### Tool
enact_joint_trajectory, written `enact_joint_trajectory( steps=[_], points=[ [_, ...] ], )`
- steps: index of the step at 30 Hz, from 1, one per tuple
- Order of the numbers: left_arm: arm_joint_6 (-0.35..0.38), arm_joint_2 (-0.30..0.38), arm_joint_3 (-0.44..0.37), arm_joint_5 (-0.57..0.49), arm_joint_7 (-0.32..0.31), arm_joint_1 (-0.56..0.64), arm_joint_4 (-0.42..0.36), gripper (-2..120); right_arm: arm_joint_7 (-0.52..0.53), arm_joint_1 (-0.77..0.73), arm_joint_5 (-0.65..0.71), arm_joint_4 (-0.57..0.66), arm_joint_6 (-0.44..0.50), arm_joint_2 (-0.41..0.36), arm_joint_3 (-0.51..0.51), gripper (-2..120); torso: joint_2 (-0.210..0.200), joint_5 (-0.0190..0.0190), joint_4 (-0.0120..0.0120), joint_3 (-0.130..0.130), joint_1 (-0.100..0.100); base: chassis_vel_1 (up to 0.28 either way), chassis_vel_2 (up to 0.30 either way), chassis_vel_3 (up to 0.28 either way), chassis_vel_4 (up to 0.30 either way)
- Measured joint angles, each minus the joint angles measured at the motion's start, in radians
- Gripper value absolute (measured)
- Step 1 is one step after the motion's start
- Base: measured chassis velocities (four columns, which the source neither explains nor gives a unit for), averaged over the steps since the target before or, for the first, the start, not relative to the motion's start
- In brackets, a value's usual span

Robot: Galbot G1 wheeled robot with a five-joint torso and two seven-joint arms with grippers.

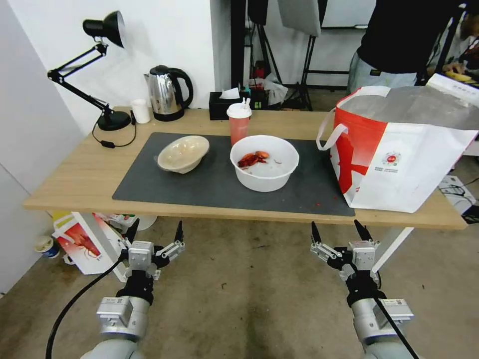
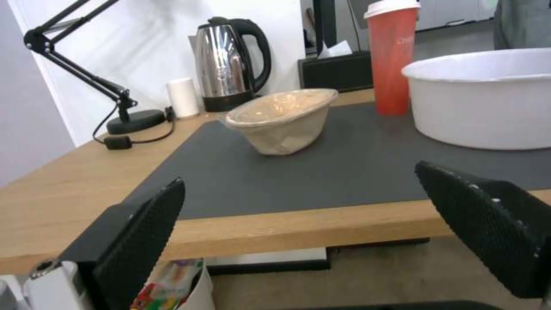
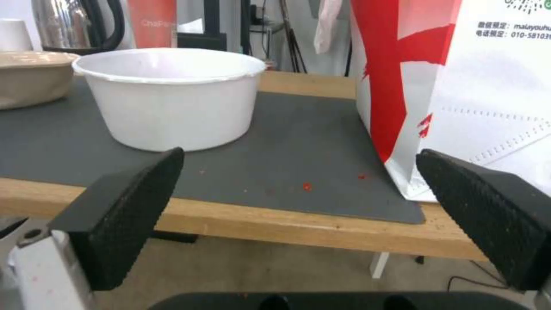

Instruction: Pick up the trash from the table and place it into the takeout bag.

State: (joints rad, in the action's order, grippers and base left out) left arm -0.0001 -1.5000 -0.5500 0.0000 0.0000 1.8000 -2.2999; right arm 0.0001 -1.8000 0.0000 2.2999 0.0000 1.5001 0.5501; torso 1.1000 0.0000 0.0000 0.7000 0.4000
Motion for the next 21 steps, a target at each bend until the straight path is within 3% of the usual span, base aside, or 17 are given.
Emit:
enact_joint_trajectory(
  steps=[21],
  points=[
    [0.0, 0.0, 0.0, 0.0, 0.0, 0.0, 0.0, 100, 0.0, 0.0, 0.0, 0.0, 0.0, 0.0, 0.0, 100, 0.0, 0.0, 0.0, 0.0, 0.0, 0.0, 0.0, 0.0, 0.0]
  ],
)
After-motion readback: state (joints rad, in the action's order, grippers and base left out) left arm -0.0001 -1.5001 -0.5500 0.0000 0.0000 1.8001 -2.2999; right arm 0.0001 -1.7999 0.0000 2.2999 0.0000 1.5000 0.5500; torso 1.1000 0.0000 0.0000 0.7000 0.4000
